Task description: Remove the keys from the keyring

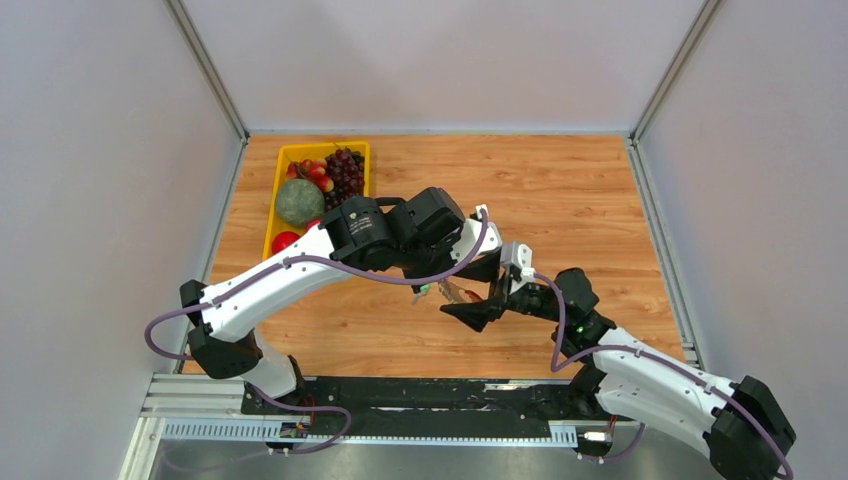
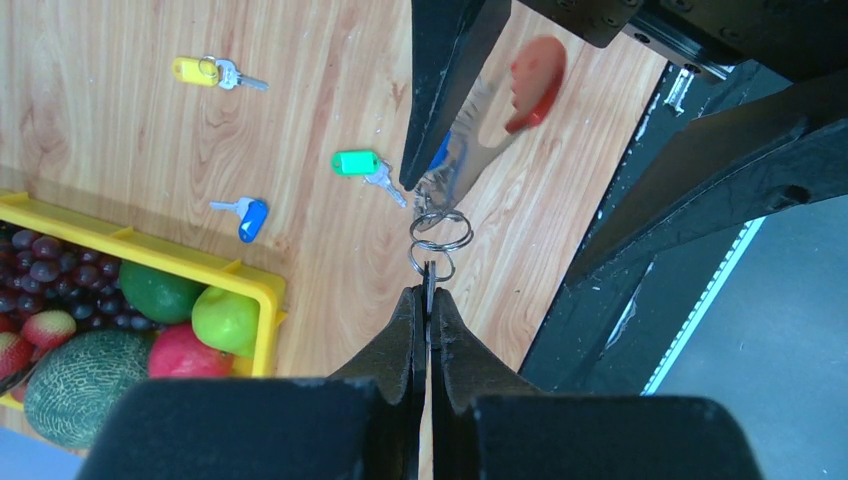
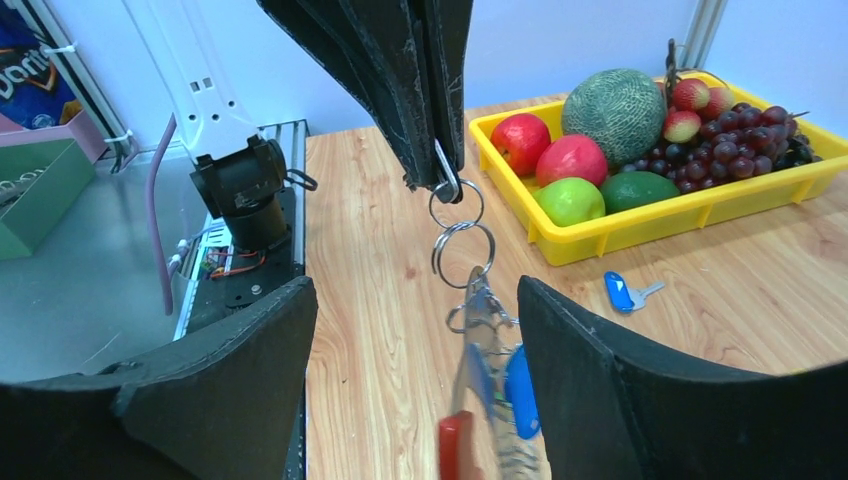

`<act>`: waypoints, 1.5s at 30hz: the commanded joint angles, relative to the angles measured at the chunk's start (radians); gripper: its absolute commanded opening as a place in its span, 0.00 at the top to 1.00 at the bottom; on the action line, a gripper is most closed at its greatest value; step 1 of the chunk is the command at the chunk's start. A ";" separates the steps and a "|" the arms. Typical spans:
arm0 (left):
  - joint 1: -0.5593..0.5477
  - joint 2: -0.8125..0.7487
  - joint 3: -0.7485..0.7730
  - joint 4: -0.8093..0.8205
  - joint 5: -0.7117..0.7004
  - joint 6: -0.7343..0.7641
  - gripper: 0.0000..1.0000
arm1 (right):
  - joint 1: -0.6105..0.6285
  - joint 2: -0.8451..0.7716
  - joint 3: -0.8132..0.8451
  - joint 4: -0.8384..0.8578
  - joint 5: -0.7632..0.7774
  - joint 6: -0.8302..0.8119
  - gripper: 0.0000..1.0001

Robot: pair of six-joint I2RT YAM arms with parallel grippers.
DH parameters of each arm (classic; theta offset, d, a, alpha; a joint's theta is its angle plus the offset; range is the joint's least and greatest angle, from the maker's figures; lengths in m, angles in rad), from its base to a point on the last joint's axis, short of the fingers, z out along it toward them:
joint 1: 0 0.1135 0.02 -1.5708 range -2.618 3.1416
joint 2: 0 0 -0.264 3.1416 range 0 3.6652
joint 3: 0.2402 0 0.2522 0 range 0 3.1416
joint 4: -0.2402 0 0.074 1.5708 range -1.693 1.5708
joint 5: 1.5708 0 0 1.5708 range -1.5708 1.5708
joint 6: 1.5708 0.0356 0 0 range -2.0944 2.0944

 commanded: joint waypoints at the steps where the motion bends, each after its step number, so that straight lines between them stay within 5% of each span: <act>1: -0.005 -0.046 0.008 0.030 -0.001 -0.002 1.00 | 0.004 -0.043 -0.003 -0.042 0.058 -0.053 0.23; 25: -0.005 -0.064 0.036 0.016 0.019 -0.014 1.00 | 0.004 -0.067 0.017 -0.151 0.414 -0.041 0.28; 39: -0.005 -0.060 0.011 0.021 -0.018 -0.014 1.00 | 0.004 -0.119 0.000 -0.121 0.205 -0.072 0.34; 45: -0.005 -0.038 0.039 0.005 -0.016 -0.021 1.00 | 0.005 -0.104 -0.017 -0.051 0.090 -0.049 0.27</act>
